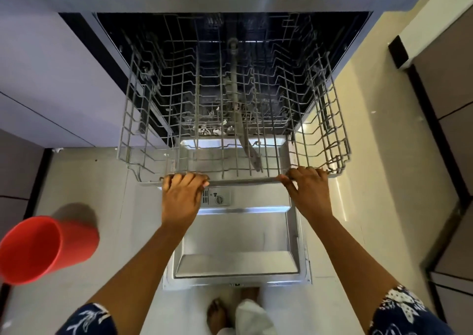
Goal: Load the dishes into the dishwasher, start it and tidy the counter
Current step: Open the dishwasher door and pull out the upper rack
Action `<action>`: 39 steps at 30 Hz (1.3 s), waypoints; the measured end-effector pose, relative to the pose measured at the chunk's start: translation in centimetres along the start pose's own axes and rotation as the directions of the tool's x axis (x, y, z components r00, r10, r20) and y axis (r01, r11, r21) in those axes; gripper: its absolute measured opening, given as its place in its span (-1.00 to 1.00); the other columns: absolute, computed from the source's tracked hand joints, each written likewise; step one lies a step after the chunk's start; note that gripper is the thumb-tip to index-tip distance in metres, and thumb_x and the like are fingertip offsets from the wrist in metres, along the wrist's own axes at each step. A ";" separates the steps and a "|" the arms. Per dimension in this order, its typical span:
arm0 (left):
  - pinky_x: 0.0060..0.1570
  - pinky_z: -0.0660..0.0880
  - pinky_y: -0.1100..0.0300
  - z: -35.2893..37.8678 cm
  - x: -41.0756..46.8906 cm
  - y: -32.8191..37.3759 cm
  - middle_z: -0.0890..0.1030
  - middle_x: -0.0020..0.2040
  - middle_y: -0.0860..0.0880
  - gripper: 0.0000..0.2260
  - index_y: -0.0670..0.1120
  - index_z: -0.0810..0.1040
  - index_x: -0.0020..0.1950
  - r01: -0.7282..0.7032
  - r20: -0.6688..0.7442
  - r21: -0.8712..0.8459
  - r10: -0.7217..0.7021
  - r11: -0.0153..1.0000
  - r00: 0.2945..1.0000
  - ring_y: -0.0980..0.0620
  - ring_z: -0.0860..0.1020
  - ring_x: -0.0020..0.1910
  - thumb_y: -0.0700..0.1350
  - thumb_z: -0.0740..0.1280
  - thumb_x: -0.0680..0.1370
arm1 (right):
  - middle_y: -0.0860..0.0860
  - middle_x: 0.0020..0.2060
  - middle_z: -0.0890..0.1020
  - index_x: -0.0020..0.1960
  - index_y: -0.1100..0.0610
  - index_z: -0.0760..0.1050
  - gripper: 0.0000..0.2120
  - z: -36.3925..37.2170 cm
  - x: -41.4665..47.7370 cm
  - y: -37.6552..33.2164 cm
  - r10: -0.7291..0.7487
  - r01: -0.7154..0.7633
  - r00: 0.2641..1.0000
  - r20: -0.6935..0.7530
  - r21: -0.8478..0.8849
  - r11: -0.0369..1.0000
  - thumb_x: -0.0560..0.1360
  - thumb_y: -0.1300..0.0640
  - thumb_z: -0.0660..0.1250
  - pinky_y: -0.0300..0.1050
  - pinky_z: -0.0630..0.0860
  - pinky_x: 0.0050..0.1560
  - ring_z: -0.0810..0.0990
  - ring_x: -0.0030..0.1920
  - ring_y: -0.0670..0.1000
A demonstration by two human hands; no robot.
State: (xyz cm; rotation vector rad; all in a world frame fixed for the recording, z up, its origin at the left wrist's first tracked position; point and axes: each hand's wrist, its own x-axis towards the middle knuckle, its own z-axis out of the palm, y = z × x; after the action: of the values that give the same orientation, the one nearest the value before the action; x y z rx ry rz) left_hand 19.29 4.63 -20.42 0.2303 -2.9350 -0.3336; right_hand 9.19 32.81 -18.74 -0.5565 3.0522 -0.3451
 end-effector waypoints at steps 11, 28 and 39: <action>-0.05 0.29 0.09 -1.7 -3.2 1.0 0.60 -0.15 0.03 -0.65 0.00 0.61 0.02 0.031 0.151 -0.031 -0.026 0.999 0.988 -0.02 0.50 -0.16 0.07 0.05 0.60 | -0.02 -0.28 0.63 -0.13 0.07 0.59 -0.42 -1.5 -3.3 -0.6 0.089 -0.100 0.990 0.108 0.103 0.990 0.53 -0.26 -0.08 0.00 0.35 0.10 0.55 -0.17 0.03; 0.22 0.27 0.09 -7.6 -2.1 1.2 0.56 0.21 -0.05 -0.30 0.00 0.53 0.26 0.293 0.607 -0.316 -0.045 0.903 0.794 -0.07 0.46 0.23 0.39 -0.11 0.45 | 0.06 0.13 0.57 0.19 0.08 0.50 -0.71 -5.1 -4.5 -5.5 0.073 -0.063 0.949 0.308 -0.042 0.997 0.57 0.01 0.14 0.24 0.11 0.39 0.45 0.24 0.11; 0.16 0.44 0.00 -22.4 1.7 -16.7 0.61 0.12 -0.07 -0.42 -0.02 0.60 0.17 0.395 0.233 -0.478 -0.321 0.785 0.918 -0.10 0.54 0.14 0.30 0.06 0.41 | 0.00 -0.25 0.65 -0.18 0.03 0.60 -0.78 -10.9 6.8 -29.4 -0.262 0.256 0.965 0.006 0.189 0.948 0.40 -0.04 0.22 0.02 0.52 -0.15 0.63 -0.19 0.14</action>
State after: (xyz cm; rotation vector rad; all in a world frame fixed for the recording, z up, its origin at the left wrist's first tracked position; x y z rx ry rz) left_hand 24.22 -16.42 -2.66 0.7118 -2.7730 -1.2203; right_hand 12.42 5.92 -1.48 -0.9426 2.8745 -0.6155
